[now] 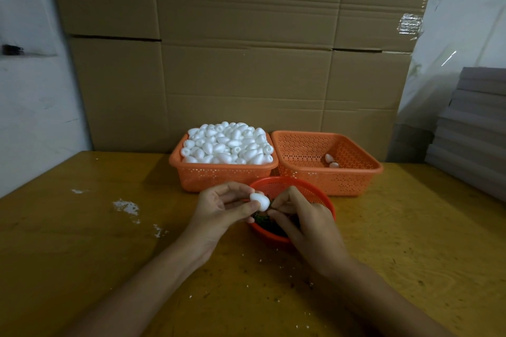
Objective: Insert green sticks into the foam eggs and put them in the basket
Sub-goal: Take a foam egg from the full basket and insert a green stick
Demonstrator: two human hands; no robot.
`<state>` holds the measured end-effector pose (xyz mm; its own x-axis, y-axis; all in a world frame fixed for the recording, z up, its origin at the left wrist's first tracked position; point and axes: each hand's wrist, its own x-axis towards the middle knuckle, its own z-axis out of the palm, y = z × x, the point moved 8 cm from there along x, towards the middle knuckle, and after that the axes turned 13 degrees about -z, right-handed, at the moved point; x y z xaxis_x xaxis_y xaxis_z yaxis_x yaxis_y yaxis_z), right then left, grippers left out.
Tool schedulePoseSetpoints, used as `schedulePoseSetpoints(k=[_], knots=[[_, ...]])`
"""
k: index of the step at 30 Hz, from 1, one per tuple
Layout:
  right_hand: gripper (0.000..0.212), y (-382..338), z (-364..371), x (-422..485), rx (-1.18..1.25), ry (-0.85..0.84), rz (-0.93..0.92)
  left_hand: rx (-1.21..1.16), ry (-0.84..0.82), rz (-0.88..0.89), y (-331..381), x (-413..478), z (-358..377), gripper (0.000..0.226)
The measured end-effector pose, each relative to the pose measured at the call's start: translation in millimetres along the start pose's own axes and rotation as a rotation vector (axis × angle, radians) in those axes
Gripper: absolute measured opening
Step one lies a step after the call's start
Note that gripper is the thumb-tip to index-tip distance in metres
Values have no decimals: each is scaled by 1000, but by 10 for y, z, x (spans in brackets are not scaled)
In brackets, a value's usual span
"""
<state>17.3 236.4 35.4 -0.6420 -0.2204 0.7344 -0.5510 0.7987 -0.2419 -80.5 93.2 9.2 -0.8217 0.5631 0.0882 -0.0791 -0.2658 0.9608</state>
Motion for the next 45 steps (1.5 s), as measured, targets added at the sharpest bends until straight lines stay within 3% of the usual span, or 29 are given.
schedulePoseSetpoints(k=[3,8,13,25,32,37,45], knots=[[14,-2,3,-1,-47,-11,15,53,-49,56,79,-33,55,24],[8,9,6,-15,5,-3,66,175,-76,131,143,-95,165,39],[10,35,12,-27,32,1,130,251,-62,190,153,-124,216,23],[11,25,-23,-29,30,38,153,340,-68,215,167,-139,239,18],[8,32,-33,-38,79,83,166,333,-53,222,204,-174,258,31],[29,-5,-37,-38,104,101,172,271,-19,200,188,-126,193,40],[52,-62,-25,-43,130,87,169,260,-2,186,143,-97,159,26]])
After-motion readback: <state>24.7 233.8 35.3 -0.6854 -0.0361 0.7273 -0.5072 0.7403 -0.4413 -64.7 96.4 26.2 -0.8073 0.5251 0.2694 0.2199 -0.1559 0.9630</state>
